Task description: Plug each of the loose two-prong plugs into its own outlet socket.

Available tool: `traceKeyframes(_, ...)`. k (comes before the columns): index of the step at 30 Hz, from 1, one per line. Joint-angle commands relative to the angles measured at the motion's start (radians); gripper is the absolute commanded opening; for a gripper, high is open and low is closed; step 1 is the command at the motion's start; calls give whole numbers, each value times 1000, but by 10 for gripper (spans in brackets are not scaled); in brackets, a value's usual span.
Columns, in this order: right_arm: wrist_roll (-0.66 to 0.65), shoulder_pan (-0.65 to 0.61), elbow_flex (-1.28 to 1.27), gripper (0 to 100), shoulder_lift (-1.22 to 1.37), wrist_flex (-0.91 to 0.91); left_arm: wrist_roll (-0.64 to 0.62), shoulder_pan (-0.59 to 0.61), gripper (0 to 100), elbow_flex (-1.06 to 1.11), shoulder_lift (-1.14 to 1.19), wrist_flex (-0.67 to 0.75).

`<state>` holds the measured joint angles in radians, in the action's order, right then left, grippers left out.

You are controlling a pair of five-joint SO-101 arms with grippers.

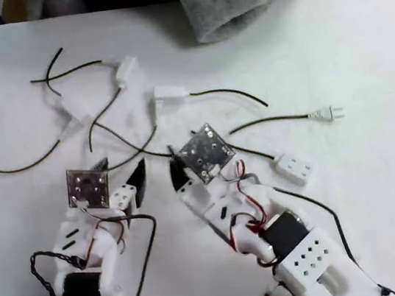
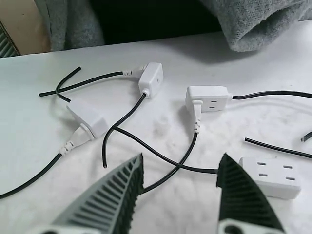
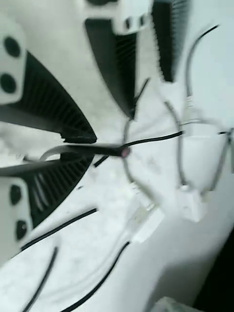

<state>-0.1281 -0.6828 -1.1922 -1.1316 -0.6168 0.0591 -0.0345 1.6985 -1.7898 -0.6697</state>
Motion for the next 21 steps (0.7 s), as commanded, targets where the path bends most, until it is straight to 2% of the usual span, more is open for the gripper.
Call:
traceKeyframes(1, -115, 33, 54, 19, -1, -102, 2, 5, 245, -5, -19, 12)
traceKeyframes(12, -324, 128, 54, 22, 1, -311, 2, 5, 245, -5, -19, 12)
traceKeyframes(21, -331, 122, 29, 93, 1, -392, 2, 5, 245, -5, -19, 11)
